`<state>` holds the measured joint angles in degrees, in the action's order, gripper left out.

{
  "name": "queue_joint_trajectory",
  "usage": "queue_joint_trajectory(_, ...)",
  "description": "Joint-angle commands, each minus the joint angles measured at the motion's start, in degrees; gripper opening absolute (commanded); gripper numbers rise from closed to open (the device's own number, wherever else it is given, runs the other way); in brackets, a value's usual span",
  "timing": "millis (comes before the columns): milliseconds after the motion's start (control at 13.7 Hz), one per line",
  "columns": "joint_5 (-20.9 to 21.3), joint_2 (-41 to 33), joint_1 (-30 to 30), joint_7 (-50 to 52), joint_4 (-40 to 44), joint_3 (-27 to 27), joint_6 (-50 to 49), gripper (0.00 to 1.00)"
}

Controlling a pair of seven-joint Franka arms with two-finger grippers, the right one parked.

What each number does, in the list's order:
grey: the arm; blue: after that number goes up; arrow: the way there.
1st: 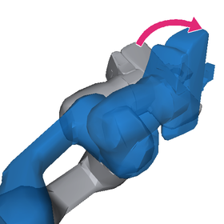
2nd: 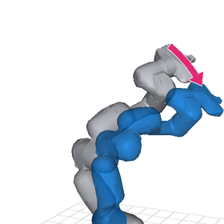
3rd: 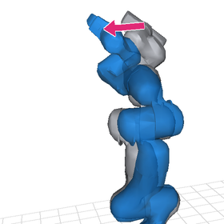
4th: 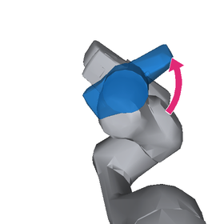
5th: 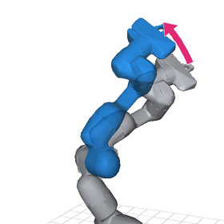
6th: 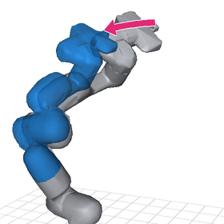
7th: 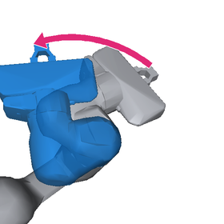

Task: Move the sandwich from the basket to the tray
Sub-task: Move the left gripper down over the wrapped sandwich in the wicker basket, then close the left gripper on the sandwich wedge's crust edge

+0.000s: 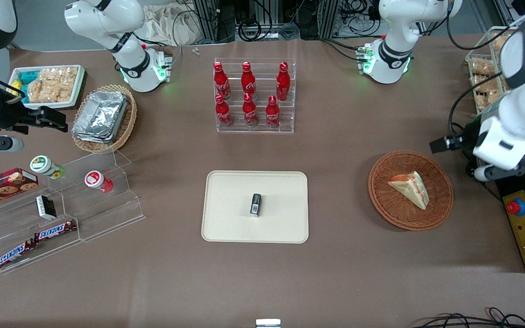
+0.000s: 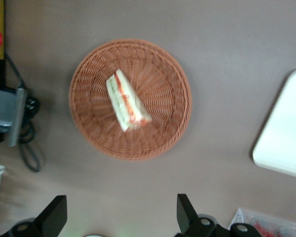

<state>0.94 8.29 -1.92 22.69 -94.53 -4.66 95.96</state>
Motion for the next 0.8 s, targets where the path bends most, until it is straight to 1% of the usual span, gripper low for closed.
queue_joint_trajectory(0, 0.99, -0.64, -0.27, 9.09, -11.17, 0.61, 11.22, 1.00)
queue_joint_trajectory(73, 1.09, -0.20, -0.19, 12.70, -14.51, 0.70, 15.62, 1.00)
queue_joint_trajectory(146, 1.17, 0.06, -0.19, 14.21, -17.41, 0.79, 20.10, 1.00)
queue_joint_trajectory(293, 1.26, 1.11, -0.10, 14.75, -22.69, 2.71, 27.92, 1.00)
queue_joint_trajectory(512, 1.18, 2.96, 0.08, 15.37, -30.69, 4.13, 41.28, 1.00)
queue_joint_trajectory(732, 1.17, 7.78, 0.08, 17.92, -31.77, 4.13, 46.85, 1.00)
